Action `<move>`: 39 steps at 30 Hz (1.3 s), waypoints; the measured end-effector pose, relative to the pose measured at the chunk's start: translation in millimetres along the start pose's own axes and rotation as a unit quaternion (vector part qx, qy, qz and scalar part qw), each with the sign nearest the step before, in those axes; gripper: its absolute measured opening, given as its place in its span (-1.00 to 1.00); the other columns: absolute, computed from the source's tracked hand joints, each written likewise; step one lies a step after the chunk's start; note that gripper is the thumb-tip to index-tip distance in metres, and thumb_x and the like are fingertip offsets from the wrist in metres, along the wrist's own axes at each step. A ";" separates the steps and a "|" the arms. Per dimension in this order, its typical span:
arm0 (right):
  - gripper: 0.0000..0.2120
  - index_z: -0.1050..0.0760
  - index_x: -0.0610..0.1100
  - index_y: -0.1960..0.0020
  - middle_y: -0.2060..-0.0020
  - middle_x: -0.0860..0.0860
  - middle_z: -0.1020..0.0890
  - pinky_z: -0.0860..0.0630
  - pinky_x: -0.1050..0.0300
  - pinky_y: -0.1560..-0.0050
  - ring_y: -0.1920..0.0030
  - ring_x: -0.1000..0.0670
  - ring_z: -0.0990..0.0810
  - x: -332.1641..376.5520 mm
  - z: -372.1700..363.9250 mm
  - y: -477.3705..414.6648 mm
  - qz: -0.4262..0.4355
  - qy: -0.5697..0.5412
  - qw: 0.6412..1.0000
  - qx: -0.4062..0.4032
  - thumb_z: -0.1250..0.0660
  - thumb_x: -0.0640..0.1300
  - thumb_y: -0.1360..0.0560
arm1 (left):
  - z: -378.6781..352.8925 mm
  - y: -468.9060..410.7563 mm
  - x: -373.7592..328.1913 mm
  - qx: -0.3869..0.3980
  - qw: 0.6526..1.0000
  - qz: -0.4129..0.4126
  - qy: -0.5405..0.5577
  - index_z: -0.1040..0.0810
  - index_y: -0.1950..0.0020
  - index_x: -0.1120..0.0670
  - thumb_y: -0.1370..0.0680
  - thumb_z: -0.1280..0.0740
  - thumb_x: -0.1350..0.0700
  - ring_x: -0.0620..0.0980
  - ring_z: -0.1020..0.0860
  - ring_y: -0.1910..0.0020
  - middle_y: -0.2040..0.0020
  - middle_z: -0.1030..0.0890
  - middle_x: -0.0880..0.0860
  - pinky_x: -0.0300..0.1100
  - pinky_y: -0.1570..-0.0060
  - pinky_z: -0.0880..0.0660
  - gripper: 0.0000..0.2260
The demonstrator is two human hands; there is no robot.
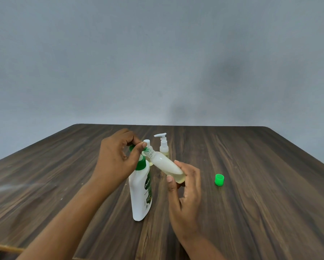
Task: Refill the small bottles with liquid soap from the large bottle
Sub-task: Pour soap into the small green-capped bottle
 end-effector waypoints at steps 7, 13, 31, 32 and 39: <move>-0.75 -0.43 -0.05 -0.22 -0.07 0.11 -0.43 -0.44 0.38 0.07 -0.06 0.04 -0.50 -1.3 0.4 -2.5 0.003 0.004 1.000 -0.007 -0.20 -0.10 -0.56 | -4.0 4.5 5.3 0.000 1.000 0.004 0.012 -0.54 0.32 0.16 -0.44 -0.33 0.03 -0.06 -0.52 0.32 0.35 -0.56 0.01 -0.15 0.29 -0.44 -0.77; -0.75 -0.42 -0.07 -0.23 -0.08 0.11 -0.43 -0.44 0.39 0.07 -0.07 0.05 -0.50 -1.4 1.2 -0.2 -0.002 0.004 1.000 -0.009 -0.20 -0.09 -0.56 | -4.9 8.7 2.4 -0.010 1.000 0.003 0.020 -0.53 0.32 0.16 -0.45 -0.29 0.01 -0.02 -0.54 0.32 0.34 -0.56 0.03 -0.15 0.29 -0.45 -0.76; -0.75 -0.44 -0.09 -0.21 -0.05 0.06 -0.44 -0.42 0.42 0.07 -0.05 0.07 -0.50 2.3 1.2 -0.6 0.012 0.004 1.000 -0.009 -0.21 -0.10 -0.55 | -3.9 4.2 3.0 0.002 1.000 -0.011 0.002 -0.54 0.31 0.15 -0.44 -0.28 0.00 -0.05 -0.53 0.32 0.34 -0.56 0.01 -0.17 0.30 -0.44 -0.75; -0.76 -0.44 -0.08 -0.21 -0.05 0.05 -0.44 -0.42 0.42 0.07 -0.05 0.07 -0.50 2.8 1.2 -1.0 0.013 0.002 1.000 -0.008 -0.21 -0.10 -0.55 | -3.0 1.3 1.8 0.005 1.000 -0.011 -0.002 -0.55 0.31 0.14 -0.44 -0.28 -0.01 -0.06 -0.51 0.32 0.35 -0.56 0.00 -0.23 0.31 -0.42 -0.75; -0.76 -0.42 -0.03 -0.21 -0.06 0.10 -0.43 -0.43 0.41 0.07 -0.06 0.06 -0.50 0.7 -0.5 -2.9 0.007 0.003 1.000 -0.011 -0.20 -0.09 -0.55 | -5.3 2.9 4.6 -0.003 1.000 -0.005 0.003 -0.53 0.32 0.15 -0.45 -0.33 0.06 -0.06 -0.51 0.32 0.35 -0.55 0.02 -0.21 0.30 -0.42 -0.79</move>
Point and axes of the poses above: each hand's wrist, its own y-axis away from the middle knuckle, its own z-axis out of the back of the hand, x = y × z, the point moved 4 cm from there along -y, towards the middle knuckle
